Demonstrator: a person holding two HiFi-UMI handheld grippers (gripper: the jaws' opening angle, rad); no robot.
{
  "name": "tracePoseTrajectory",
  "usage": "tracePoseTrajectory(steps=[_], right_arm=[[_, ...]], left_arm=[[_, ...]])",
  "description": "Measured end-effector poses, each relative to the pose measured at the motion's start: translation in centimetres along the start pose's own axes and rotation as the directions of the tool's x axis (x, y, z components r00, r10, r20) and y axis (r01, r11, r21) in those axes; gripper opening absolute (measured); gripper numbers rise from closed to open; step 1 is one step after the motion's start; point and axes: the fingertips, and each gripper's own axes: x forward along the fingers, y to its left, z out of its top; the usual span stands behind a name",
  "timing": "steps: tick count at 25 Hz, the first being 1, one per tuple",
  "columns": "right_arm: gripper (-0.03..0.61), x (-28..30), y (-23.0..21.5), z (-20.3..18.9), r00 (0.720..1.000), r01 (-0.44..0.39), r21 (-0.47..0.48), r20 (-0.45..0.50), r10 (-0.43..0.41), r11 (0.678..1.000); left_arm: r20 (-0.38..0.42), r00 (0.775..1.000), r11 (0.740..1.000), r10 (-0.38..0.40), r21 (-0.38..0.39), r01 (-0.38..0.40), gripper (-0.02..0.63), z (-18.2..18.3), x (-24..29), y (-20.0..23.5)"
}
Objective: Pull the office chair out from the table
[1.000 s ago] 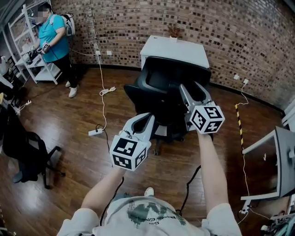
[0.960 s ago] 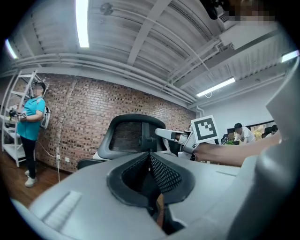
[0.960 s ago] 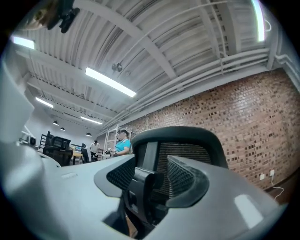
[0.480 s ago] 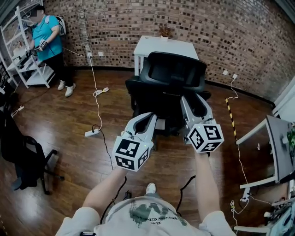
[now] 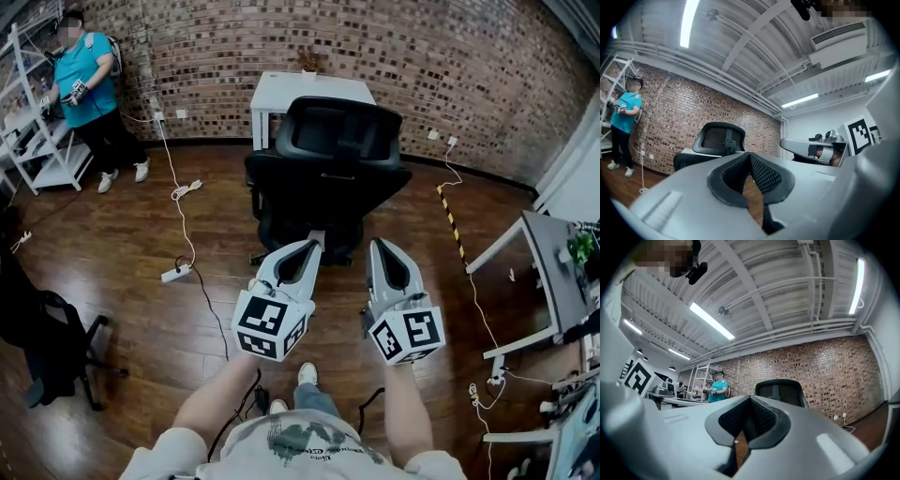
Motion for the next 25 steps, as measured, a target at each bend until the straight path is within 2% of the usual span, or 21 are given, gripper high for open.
tracePoseTrajectory(steps=[6,16,25], right_arm=[[0.003,-2.3,2.2,-1.0,0.999,0.007,-0.003,-0.047,-0.008,1.0],[0.003,-3.2,3.6,-0.7,0.998,0.0,0.009,-0.063,0.001,1.0],[0.003,-2.3,2.9,-1.8,0.998,-0.006,0.018,-0.07,0.007,1.0]], left_arm=[[0.002,1.0,1.0,-0.013,-0.004,0.013,0.012,-0.5,-1.8,-1.2],[0.0,1.0,1.0,0.006,0.004,-0.006,0.012,0.2,-3.6,-1.4],[-0.004,1.0,1.0,0.008,0.001,-0.008,0.012,-0.6,-2.7,-0.7]])
